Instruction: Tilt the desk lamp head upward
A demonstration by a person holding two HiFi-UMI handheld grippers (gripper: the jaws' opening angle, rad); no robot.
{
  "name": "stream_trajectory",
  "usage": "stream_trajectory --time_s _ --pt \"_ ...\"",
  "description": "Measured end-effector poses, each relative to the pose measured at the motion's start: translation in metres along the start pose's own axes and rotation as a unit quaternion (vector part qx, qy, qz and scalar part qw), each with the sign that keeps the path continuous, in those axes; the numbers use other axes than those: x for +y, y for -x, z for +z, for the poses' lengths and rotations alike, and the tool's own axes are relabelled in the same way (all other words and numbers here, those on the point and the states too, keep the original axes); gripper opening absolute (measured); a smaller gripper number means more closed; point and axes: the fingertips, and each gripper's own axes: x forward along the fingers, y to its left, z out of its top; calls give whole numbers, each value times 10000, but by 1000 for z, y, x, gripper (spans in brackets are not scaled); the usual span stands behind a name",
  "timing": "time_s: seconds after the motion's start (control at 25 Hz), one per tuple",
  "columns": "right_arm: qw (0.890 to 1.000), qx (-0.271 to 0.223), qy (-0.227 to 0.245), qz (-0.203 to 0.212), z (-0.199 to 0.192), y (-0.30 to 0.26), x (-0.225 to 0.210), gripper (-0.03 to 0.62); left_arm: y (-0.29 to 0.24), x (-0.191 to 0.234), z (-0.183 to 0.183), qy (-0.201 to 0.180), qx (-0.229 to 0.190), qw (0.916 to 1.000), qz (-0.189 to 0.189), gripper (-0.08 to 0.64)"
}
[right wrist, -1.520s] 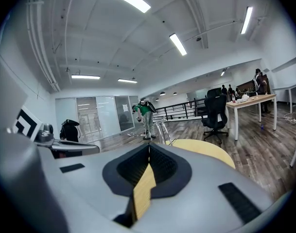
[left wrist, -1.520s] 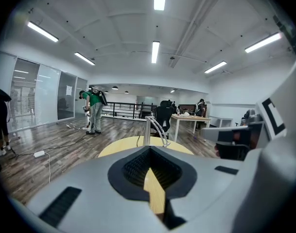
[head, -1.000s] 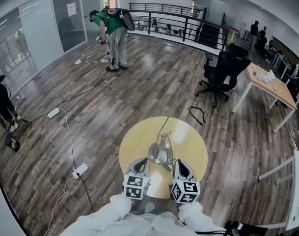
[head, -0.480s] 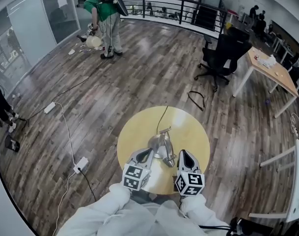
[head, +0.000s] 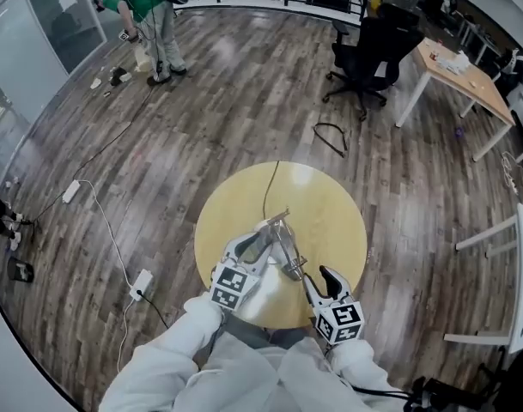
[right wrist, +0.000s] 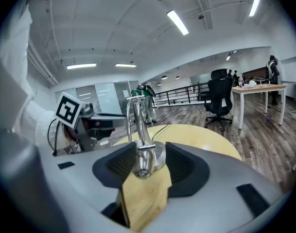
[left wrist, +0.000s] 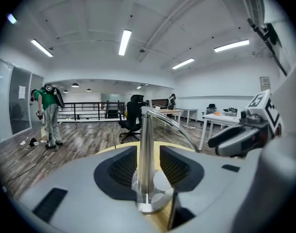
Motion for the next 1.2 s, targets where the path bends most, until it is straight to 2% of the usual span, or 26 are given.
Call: stream_trajectory --time_s 0.04,0.12,0.28,0.44,0.68,0.8,0.96,1.2 --pt "9999 107 76 105 -9 -3 3 193 -7 2 0 -65 15 9999 -80 135" --pt "9989 275 240 295 -23 -13 6 222 -20 4 1 -159 59 9994 -293 163" --pt "9970 343 459 514 -35 -36 6 247 -40 -4 6 -183 110 9954 -930 233" --pt "9956 390 519 672 -43 -53 10 256 -52 -4 9 -74 105 9933 -1150 233" --pt "9964 415 414 617 -51 -77 7 256 -67 -4 9 37 97 9914 -1306 231" --pt "9968 425 355 583 -52 -79 5 256 -71 3 8 -61 -5 9937 -1122 137" --pt "9967 479 361 546 -55 -79 7 256 -70 5 1 -372 12 9928 -1140 130" --pt "9969 561 346 432 -49 -66 6 256 -70 3 6 -282 36 9928 -1162 130"
